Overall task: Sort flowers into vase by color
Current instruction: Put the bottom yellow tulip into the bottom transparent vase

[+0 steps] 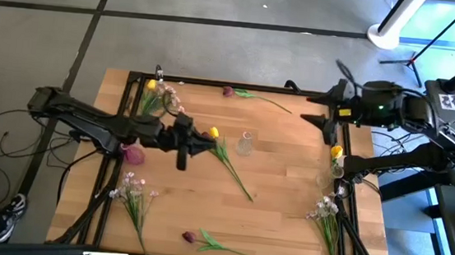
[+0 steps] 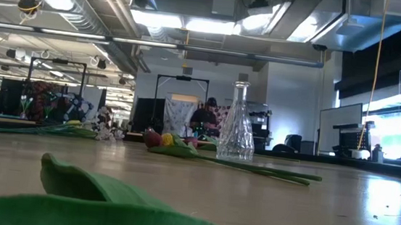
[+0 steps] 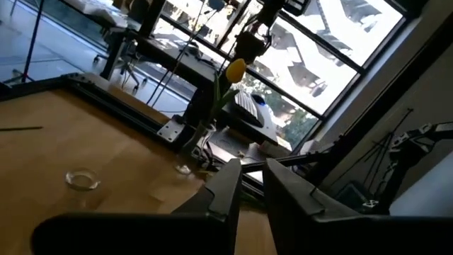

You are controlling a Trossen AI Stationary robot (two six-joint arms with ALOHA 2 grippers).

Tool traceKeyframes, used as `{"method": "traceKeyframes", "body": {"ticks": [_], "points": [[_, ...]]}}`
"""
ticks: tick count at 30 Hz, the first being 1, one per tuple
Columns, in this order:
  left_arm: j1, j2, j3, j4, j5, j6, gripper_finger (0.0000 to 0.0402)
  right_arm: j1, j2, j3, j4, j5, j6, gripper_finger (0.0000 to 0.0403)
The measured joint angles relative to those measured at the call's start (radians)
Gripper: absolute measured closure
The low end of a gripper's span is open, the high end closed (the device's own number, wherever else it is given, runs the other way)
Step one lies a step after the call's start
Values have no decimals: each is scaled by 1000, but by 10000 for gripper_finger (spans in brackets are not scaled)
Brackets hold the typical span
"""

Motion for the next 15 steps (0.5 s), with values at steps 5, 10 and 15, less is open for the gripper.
{"method": "traceKeyframes", "body": {"ticks": [5, 10, 15], "points": [[-67, 136, 107, -1, -46, -12, 344, 0, -2, -69, 22, -64, 4, 123], [-114, 244, 176, -146, -93, 7, 344, 0, -1, -164, 55, -81, 8, 123], [-103, 331, 192, -296, -131, -179, 344, 0, 0, -205, 61, -79, 8, 123]]}}
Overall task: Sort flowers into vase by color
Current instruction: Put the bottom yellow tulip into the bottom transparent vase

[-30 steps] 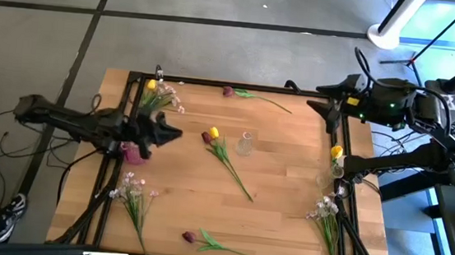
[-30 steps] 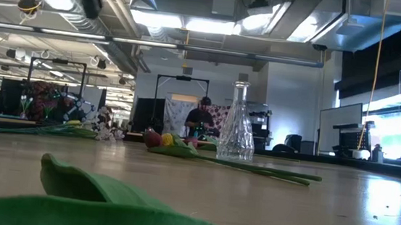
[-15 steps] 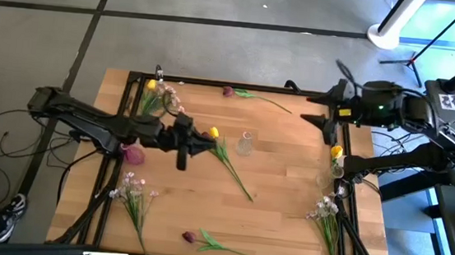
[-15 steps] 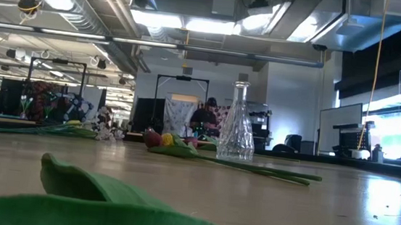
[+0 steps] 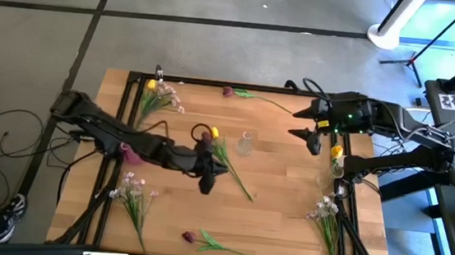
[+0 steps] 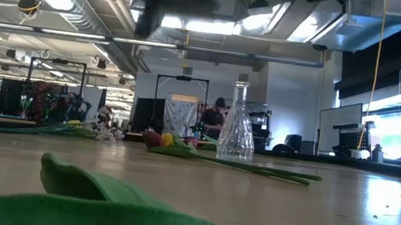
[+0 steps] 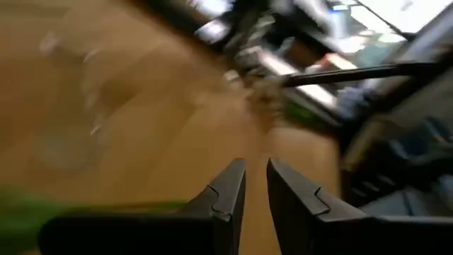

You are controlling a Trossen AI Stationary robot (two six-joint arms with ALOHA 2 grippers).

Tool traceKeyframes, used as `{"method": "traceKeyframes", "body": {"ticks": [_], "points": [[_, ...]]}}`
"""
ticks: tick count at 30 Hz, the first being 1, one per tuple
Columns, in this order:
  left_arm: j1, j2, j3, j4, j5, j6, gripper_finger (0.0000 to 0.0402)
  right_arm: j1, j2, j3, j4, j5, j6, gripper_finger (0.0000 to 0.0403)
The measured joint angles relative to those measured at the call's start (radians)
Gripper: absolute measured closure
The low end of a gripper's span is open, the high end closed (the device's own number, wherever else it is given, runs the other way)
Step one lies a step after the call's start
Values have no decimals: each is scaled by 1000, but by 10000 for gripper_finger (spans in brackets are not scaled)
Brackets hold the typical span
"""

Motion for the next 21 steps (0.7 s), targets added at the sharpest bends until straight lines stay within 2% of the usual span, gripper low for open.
{"method": "traceKeyframes", "body": {"ticks": [4, 11, 14, 17, 21], "points": [[31, 92, 0, 25, -81, -134, 344, 0, -8, 0, 2, 13, 28, 123], [119, 231, 0, 60, -21, -260, 340, 0, -19, 1, 3, 24, 48, 123], [135, 286, 0, 132, -41, -275, 322, 0, -19, 1, 3, 25, 93, 123], [149, 335, 0, 198, -135, -413, 296, 0, -19, 1, 3, 25, 128, 123], [172, 394, 0, 196, -138, -522, 273, 0, -19, 1, 3, 53, 186, 123]]}}
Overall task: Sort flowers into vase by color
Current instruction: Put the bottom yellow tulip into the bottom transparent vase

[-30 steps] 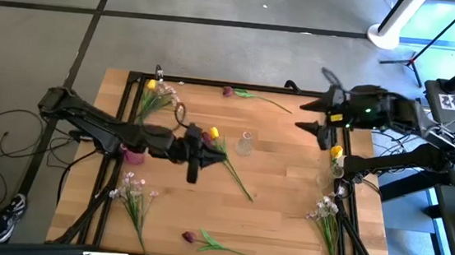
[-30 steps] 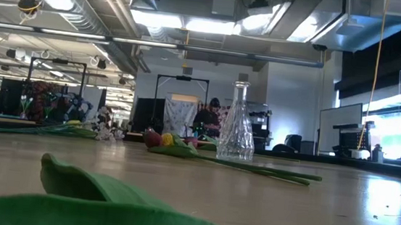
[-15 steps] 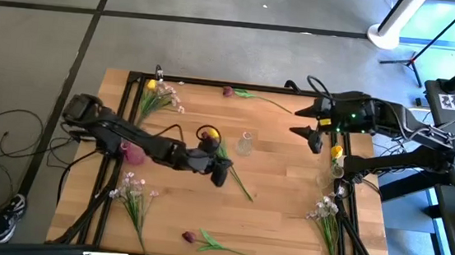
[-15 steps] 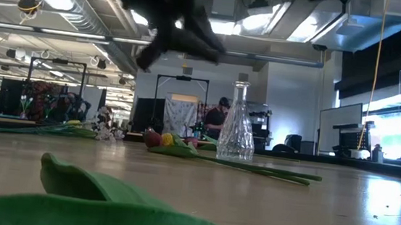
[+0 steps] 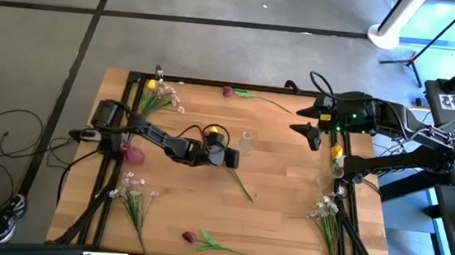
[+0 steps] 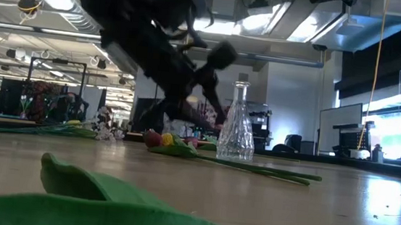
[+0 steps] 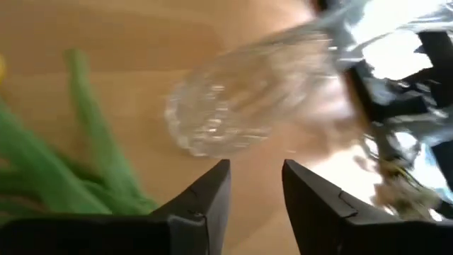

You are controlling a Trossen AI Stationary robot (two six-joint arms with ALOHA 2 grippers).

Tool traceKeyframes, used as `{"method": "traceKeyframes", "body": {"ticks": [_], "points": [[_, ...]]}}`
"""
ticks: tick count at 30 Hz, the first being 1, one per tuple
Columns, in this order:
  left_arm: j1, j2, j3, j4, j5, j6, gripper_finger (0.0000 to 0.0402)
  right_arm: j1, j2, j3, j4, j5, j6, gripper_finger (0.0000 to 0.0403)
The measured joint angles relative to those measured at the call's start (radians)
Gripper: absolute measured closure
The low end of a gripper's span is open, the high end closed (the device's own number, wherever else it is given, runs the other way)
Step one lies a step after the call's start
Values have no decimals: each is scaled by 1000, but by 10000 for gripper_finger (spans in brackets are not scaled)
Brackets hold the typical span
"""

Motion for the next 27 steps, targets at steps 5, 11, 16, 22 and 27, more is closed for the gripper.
{"method": "traceKeyframes", "body": {"ticks": [5, 11, 16, 22, 27], "points": [[-32, 24, 8, -23, -16, -2, 267, 0, 1, 0, 0, 7, 44, 123], [-82, 25, 128, -323, -77, 27, 266, 0, 3, 0, -29, 5, 128, 123], [-38, 57, 223, -428, -81, 25, 266, 0, 3, 0, -40, -3, 131, 123], [11, 105, 235, -513, 33, -74, 266, 0, 3, 0, -40, -3, 128, 123], [-19, 87, 236, -698, 38, -97, 266, 0, 3, 0, -40, -3, 67, 123]]}}
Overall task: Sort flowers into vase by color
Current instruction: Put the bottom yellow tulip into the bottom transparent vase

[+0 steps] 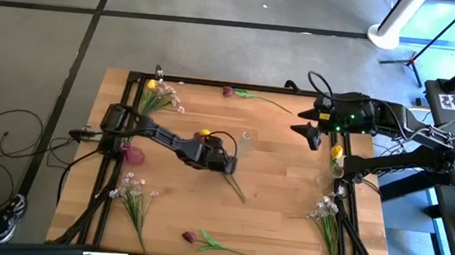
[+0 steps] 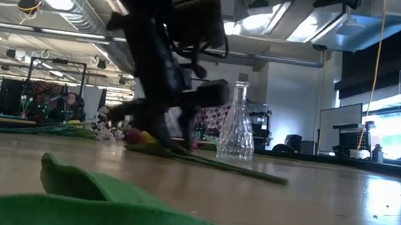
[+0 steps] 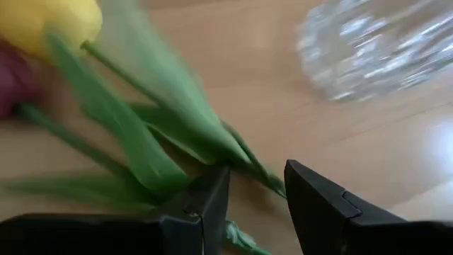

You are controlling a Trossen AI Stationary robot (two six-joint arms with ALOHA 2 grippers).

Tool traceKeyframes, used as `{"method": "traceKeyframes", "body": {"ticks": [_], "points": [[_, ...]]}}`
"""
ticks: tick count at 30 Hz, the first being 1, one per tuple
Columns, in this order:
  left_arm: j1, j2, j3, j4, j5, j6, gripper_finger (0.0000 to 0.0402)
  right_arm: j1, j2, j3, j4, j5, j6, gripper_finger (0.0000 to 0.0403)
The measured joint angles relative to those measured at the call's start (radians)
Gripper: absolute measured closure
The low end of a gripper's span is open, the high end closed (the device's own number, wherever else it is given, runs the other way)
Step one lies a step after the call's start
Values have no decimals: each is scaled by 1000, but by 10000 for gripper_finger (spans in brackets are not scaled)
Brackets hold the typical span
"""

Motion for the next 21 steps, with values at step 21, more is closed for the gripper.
{"method": "traceKeyframes", "body": {"ticks": [21], "points": [[60, -58, -2, -181, 3, -414, 266, 0, -1, 0, -83, -105, -317, 123]]}}
